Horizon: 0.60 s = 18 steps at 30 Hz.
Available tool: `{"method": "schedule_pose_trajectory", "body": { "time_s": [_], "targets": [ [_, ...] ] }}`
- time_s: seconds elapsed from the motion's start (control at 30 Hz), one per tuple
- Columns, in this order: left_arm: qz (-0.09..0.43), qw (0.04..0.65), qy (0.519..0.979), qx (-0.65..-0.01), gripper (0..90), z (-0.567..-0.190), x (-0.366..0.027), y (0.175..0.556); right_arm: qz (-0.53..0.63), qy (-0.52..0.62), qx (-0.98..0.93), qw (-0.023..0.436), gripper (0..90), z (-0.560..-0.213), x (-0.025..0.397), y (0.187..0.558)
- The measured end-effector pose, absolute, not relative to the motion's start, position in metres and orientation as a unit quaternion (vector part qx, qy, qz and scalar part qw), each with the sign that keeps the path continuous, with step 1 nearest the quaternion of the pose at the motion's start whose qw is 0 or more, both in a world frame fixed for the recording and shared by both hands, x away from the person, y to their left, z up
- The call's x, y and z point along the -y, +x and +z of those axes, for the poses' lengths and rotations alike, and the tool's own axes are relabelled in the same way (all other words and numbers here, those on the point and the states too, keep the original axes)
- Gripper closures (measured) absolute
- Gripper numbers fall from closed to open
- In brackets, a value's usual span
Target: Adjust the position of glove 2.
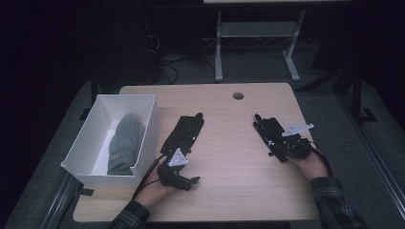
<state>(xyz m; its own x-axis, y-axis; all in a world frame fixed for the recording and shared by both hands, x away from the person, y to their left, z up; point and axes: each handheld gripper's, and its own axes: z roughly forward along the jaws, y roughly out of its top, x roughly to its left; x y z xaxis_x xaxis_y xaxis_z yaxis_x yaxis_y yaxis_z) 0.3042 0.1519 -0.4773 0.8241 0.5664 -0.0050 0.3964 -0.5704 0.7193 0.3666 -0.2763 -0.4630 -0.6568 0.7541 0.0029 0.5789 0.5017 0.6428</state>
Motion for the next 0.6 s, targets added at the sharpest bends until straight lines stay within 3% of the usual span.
{"method": "schedule_pose_trajectory", "body": {
  "time_s": [0.6],
  "targets": [
    [0.115, 0.375, 0.878, -0.274, 12.7, -0.478, -0.152, 0.304, 0.332, 0.322, -0.884, 0.076, 90.0, -0.461, 0.231, 0.316]
  ]
}}
